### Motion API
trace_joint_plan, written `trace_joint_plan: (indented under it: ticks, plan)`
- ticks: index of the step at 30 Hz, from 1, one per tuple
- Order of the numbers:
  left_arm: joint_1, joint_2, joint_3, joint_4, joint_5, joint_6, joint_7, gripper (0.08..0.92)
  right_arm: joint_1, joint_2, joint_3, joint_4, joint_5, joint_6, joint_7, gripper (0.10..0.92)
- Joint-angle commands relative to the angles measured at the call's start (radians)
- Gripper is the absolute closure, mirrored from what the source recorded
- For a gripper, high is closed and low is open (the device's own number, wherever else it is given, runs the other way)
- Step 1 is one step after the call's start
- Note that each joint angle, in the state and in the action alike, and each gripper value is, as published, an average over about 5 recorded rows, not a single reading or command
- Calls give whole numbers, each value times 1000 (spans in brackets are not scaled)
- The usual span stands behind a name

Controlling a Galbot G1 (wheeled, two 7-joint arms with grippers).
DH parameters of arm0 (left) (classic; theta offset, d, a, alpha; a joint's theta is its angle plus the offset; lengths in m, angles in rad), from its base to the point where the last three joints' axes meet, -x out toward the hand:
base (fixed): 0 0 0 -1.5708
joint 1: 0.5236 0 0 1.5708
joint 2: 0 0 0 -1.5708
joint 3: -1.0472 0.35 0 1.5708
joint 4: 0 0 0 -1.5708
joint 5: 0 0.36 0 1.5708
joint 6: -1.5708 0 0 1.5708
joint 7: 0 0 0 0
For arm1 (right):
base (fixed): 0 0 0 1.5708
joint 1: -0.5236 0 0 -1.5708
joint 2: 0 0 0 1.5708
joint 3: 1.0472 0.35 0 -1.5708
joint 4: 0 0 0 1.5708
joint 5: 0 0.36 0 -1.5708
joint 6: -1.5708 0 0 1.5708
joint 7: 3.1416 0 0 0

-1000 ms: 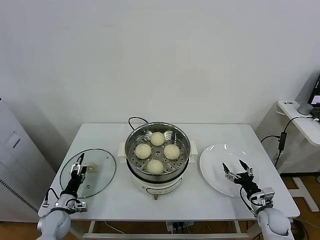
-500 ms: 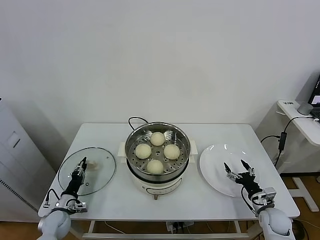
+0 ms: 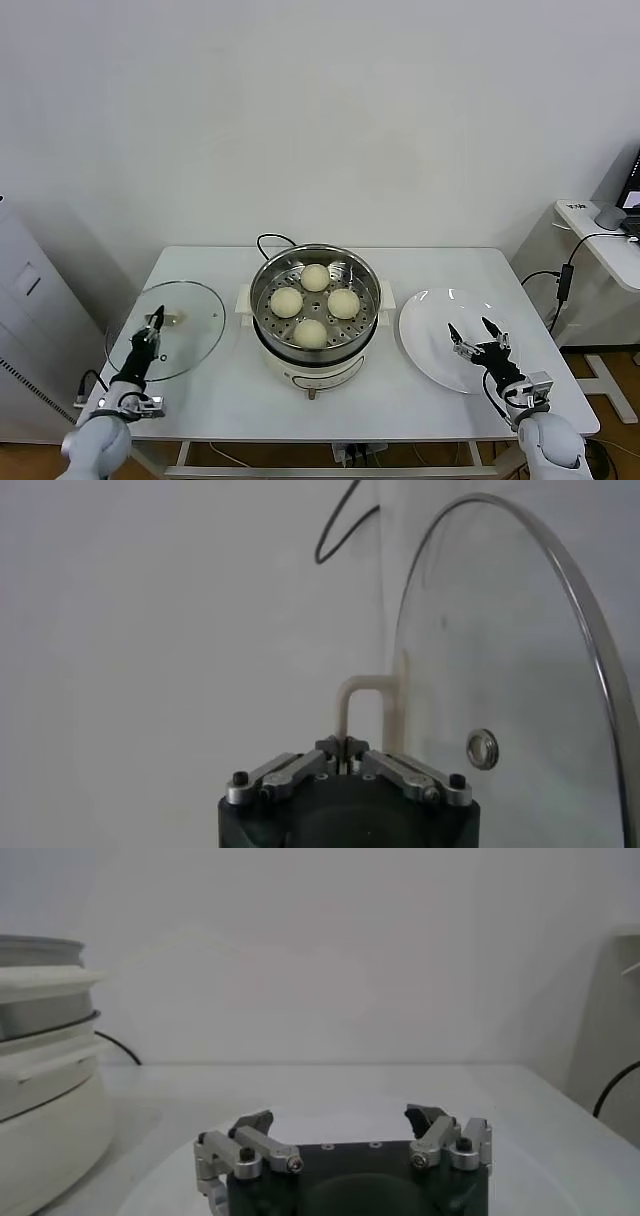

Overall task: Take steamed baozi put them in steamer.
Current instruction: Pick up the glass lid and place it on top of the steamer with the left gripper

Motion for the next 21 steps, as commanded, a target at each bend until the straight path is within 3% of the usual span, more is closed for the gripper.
trace_joint_plan:
  ticks: [1, 11, 21]
  plan:
    - [41, 149, 9, -313, -245, 154, 207, 899, 4, -6, -5, 10, 4, -5, 2, 203]
    - [64, 232, 123, -588, -280, 399, 351, 899, 18, -25, -7, 23, 20, -15, 4, 203]
    - [-29, 244, 417, -691, -134, 735, 462, 899, 28, -49, -8, 22, 37, -22, 8, 203]
